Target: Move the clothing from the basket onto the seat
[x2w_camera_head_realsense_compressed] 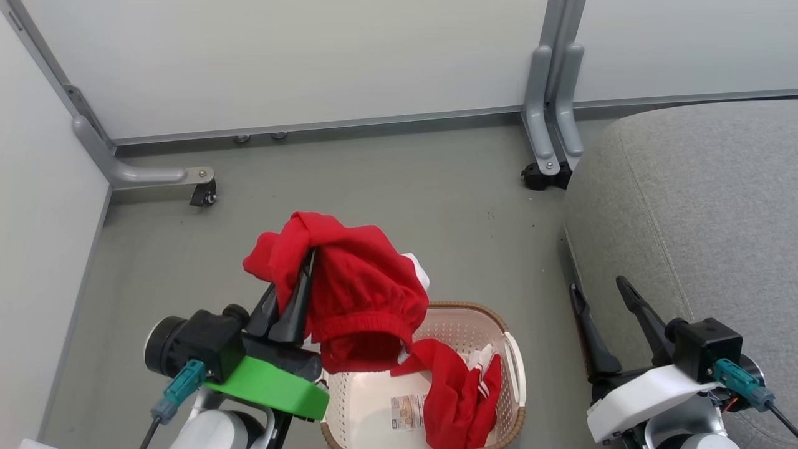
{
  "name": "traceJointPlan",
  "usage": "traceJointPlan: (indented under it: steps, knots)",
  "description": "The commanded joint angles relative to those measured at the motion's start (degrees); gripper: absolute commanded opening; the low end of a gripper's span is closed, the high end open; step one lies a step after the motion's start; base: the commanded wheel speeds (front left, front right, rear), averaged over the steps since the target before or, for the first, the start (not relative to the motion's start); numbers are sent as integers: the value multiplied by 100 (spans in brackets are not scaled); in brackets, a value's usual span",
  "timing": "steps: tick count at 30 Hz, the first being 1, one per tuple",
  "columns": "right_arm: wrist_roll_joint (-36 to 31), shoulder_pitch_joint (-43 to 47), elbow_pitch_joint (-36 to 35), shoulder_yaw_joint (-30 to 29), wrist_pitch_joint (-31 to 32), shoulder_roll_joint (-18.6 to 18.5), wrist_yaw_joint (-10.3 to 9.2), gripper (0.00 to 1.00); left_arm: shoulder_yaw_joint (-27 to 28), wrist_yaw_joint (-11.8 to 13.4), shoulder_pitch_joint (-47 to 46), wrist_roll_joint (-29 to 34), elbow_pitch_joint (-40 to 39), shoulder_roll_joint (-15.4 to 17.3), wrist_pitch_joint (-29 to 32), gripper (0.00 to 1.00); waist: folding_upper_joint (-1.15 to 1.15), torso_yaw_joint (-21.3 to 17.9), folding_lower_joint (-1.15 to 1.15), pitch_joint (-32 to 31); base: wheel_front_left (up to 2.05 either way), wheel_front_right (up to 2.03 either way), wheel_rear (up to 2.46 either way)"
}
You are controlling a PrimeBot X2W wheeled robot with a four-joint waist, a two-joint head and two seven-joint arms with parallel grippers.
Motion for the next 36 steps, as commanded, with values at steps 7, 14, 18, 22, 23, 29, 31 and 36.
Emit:
traceJointPlan:
  steps: [7, 14, 18, 22, 23, 29, 31, 36]
  knots:
    - [33, 20, 31, 50, 21, -12, -2, 100, -37, 23, 11, 7, -33, 45, 2, 0, 0, 3, 0, -3, 0, 0, 0]
    - [162, -195, 38, 287, 126, -10, -1, 100, -55, 26, -122, 99, -161, 46, -73, 0, 0, 50, 0, 23, 0, 0, 0]
    - [328, -481, 14, 726, 221, -98, -1, 100, -80, -12, -213, 125, -226, 20, -103, 0, 0, 125, 0, 81, 0, 0, 0]
    - [543, -906, 44, 1420, 319, -283, -1, 100, -138, -58, -320, 138, -246, -33, -107, 0, 0, 230, 0, 123, 0, 0, 0]
    - [609, -998, 65, 1586, 332, -318, -1, 100, -153, -58, -341, 143, -237, -41, -109, 0, 0, 254, 0, 130, 0, 0, 0]
    - [948, -1646, 331, 2457, 302, -465, -1, 100, -272, -126, -450, 143, -163, -111, -134, 0, 0, 393, 0, 163, 0, 0, 0]
    - [1014, -1862, 479, 2653, 251, -484, -1, 100, -321, -168, -479, 151, -144, -137, -124, 0, 0, 433, 0, 182, 0, 0, 0]
    - [1156, -2381, 1017, 3088, 206, -492, -1, 100, -470, -242, -560, 188, -112, -206, -102, 0, 0, 526, 0, 246, 0, 0, 0]
